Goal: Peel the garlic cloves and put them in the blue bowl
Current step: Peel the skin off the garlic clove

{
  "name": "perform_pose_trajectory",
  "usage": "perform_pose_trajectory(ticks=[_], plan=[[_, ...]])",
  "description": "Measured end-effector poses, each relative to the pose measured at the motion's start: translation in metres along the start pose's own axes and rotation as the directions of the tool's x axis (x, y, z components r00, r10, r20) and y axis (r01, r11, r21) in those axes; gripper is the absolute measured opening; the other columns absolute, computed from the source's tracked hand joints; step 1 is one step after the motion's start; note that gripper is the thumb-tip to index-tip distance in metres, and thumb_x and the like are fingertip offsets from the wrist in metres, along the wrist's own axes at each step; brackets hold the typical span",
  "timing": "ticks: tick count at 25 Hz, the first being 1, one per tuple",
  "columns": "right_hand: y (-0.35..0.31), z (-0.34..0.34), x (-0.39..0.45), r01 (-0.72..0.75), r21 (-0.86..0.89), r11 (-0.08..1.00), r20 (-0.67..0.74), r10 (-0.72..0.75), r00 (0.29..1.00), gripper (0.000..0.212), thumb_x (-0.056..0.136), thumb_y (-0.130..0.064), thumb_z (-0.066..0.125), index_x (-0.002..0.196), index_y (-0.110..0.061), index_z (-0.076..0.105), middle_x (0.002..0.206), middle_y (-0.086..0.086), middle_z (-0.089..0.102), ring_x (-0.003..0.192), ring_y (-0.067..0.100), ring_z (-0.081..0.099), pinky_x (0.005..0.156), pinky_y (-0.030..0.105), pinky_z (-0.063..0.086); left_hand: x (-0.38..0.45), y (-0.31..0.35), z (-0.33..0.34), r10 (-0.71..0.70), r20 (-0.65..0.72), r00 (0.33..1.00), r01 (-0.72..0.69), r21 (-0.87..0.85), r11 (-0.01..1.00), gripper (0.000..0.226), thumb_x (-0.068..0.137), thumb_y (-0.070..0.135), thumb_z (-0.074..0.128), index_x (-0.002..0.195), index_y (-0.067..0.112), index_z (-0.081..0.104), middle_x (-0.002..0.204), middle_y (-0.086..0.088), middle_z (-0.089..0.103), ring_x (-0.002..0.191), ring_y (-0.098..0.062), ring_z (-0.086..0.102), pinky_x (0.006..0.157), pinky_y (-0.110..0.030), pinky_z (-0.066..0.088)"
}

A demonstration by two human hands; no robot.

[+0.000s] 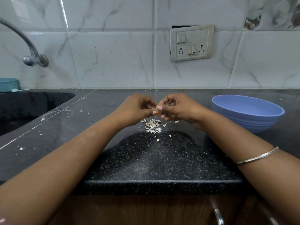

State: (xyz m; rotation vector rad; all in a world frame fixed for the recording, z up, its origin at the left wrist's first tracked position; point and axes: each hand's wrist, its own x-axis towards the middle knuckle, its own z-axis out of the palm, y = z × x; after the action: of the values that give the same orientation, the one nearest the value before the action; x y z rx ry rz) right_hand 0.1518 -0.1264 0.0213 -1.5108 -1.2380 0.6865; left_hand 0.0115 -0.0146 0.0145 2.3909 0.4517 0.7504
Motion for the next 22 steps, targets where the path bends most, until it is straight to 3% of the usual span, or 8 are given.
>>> perform_pose_trajectory(ticks=[6,12,16,22], plan=[[0.0036,0.0011,0.0017,-0.033,0.064,0.997,-0.065,0.037,0.997,0.012,0.085,-0.017,0.069,0.085,-0.009,0.060,0.064,0.002,0.063,0.050,0.004,0.055,0.050,0.015,0.048,-0.0022,-0.0001,0.0065,-0.031,-0.001,1.000,0.030,-0.113,0.993,0.014,0.078,0.013,0.075,0.089,0.018,0.069,0.080,-0.011,0.073,0.074,-0.025,0.071,0.080,-0.045,0.058],[0.0051,0.0003,0.0033,-0.070,0.224,0.972,0.015,0.069,0.998,0.011,0.089,-0.013,0.063,0.097,-0.005,0.063,0.084,0.009,0.069,0.065,0.008,0.062,0.063,0.018,0.055,-0.0002,-0.0033,0.0044,-0.084,-0.038,0.996,0.076,-0.179,0.981,0.010,0.077,0.012,0.076,0.081,0.013,0.067,0.076,-0.014,0.072,0.074,-0.028,0.071,0.077,-0.040,0.059],[0.0044,0.0008,0.0011,-0.061,0.174,0.983,0.008,0.061,0.998,0.017,0.084,-0.003,0.066,0.101,-0.005,0.065,0.095,0.015,0.070,0.075,0.014,0.066,0.064,0.019,0.055,0.0010,-0.0072,0.0042,-0.098,-0.040,0.994,0.089,-0.188,0.978,0.012,0.077,0.009,0.076,0.080,0.014,0.065,0.074,-0.011,0.071,0.072,-0.024,0.070,0.073,-0.034,0.058],[0.0019,-0.0006,-0.0013,-0.018,0.132,0.991,-0.031,0.022,0.999,0.017,0.080,-0.007,0.071,0.097,-0.008,0.069,0.098,0.013,0.073,0.085,0.016,0.069,0.067,0.019,0.054,0.0002,-0.0056,0.0040,-0.091,-0.040,0.995,0.078,-0.255,0.964,0.014,0.078,0.007,0.074,0.082,0.012,0.063,0.073,-0.009,0.068,0.076,-0.026,0.071,0.070,-0.030,0.058]])
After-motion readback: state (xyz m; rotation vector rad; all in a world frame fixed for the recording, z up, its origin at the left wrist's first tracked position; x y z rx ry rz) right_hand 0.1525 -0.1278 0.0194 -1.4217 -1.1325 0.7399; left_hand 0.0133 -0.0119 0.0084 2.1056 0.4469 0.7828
